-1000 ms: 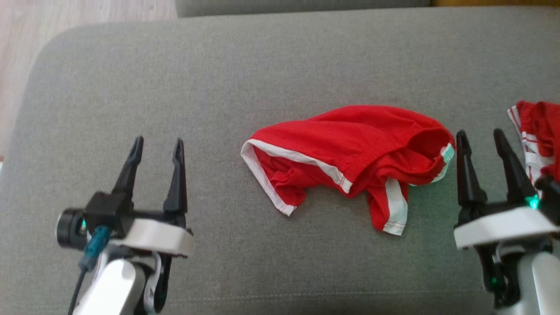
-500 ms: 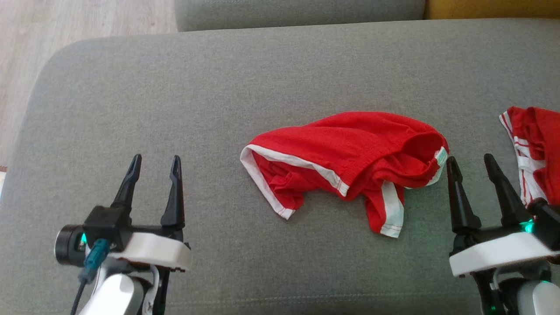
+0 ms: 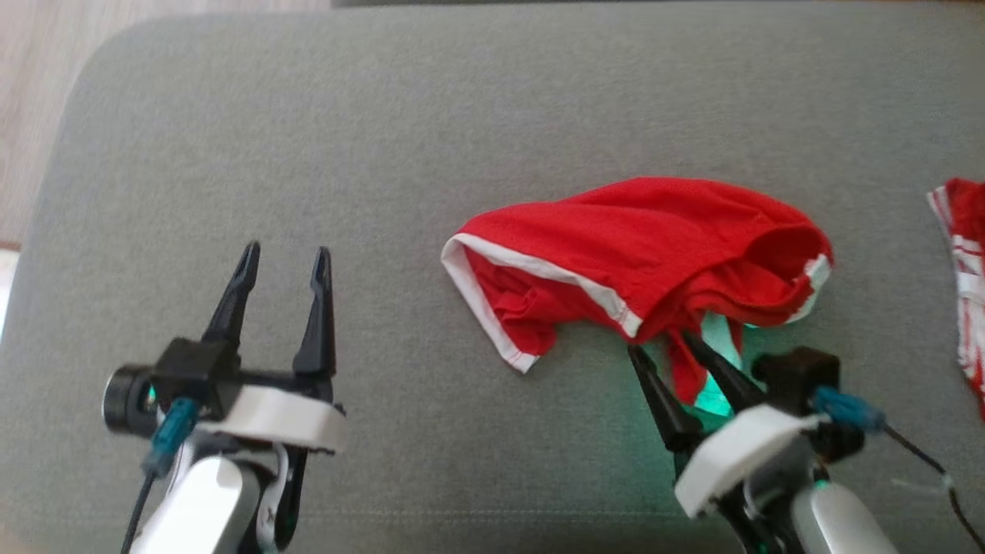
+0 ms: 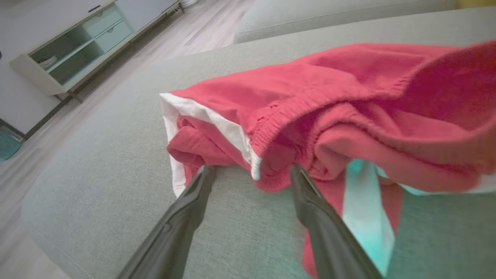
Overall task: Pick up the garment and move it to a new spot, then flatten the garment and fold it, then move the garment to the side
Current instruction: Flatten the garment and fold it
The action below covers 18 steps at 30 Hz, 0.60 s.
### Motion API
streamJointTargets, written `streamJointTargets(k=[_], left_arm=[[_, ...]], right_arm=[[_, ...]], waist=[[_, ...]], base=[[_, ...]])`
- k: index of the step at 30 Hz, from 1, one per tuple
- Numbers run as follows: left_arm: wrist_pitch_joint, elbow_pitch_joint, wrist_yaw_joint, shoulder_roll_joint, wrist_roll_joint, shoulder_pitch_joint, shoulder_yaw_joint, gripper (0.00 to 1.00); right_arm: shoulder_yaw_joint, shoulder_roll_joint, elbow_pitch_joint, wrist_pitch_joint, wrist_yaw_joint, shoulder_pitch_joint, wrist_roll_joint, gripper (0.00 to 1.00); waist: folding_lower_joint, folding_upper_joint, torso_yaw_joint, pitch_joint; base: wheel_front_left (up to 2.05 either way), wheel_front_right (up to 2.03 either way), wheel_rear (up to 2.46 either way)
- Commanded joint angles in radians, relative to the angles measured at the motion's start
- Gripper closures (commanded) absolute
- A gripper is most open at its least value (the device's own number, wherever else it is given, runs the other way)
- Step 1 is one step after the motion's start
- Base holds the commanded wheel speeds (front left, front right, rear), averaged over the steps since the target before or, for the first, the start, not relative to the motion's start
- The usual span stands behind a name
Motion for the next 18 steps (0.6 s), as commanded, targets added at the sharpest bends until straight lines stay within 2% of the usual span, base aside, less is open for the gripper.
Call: streamJointTargets(k=[1,7,8,9,12,18], left_arm=[[-0.005,-0.032,-0.002,0.013,0.008,-0.056,0.035,0.00],[-0.015,-0.017,-0.007,-0.007,0.012,-0.083,0.025,0.00],[-0.016,-0.014,-0.007,-0.009,0.011,-0.084,0.025,0.00],[-0.018,-0.012,-0.007,-0.010,0.011,-0.084,0.026,0.00],[-0.022,-0.006,-0.007,-0.011,0.010,-0.083,0.030,0.00],[-0.027,0.001,-0.005,-0.010,0.008,-0.077,0.038,0.00]], right_arm=[[0.029,-0.016,-0.010,-0.013,0.007,-0.066,0.006,0.00],[0.054,0.003,0.190,-0.055,0.007,-0.180,0.050,0.00],[0.063,0.005,0.203,-0.062,0.007,-0.192,0.057,0.42],[0.071,0.006,0.210,-0.068,0.007,-0.201,0.064,1.00],[0.080,-0.008,0.190,-0.085,0.007,-0.214,0.078,1.00],[0.024,-0.060,0.045,-0.080,0.007,-0.205,0.093,1.00]], waist=[[0.0000,0.0000,0.021,0.022],[0.0000,0.0000,0.055,0.054],[0.0000,0.0000,0.057,0.056],[0.0000,0.0000,0.058,0.056],[0.0000,0.0000,0.057,0.056],[0.0000,0.0000,0.031,0.041]], base=[[0.00,0.00,0.00],[0.00,0.00,0.00],[0.00,0.00,0.00],[0.00,0.00,0.00],[0.00,0.00,0.00],[0.00,0.00,0.00]])
